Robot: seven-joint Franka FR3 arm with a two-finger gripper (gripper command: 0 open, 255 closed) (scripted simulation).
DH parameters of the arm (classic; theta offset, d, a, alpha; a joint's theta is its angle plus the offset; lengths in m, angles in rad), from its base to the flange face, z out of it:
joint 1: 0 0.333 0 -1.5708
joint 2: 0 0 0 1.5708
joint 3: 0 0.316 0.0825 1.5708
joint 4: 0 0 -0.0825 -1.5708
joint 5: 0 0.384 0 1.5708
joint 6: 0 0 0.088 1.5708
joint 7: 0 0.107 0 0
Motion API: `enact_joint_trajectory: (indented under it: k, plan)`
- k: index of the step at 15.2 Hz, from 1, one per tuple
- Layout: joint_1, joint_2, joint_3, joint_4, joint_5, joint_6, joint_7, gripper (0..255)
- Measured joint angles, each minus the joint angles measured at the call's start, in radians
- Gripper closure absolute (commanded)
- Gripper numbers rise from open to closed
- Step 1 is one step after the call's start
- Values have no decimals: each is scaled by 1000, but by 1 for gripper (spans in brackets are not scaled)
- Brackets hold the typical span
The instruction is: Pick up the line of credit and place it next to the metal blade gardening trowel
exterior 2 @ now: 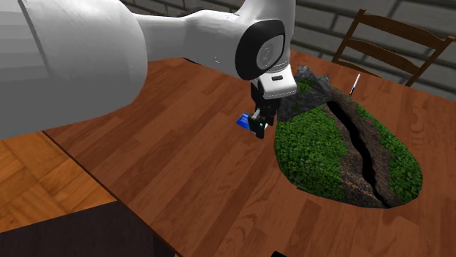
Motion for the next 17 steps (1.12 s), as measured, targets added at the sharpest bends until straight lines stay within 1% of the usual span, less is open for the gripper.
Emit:
enact_joint_trajectory:
  k: [6, 7, 8, 13, 17]
  plan:
    - [-1, -23, 7, 49, 16, -67, -20, 255]
    - [-10, -34, 7, 38, 21, -65, -29, 255]
    - [-25, -47, 5, 26, 27, -63, -43, 255]
    - [-136, -162, -9, -129, 79, 8, -149, 255]
    - [-208, -233, -30, -213, 117, 46, -240, 255]
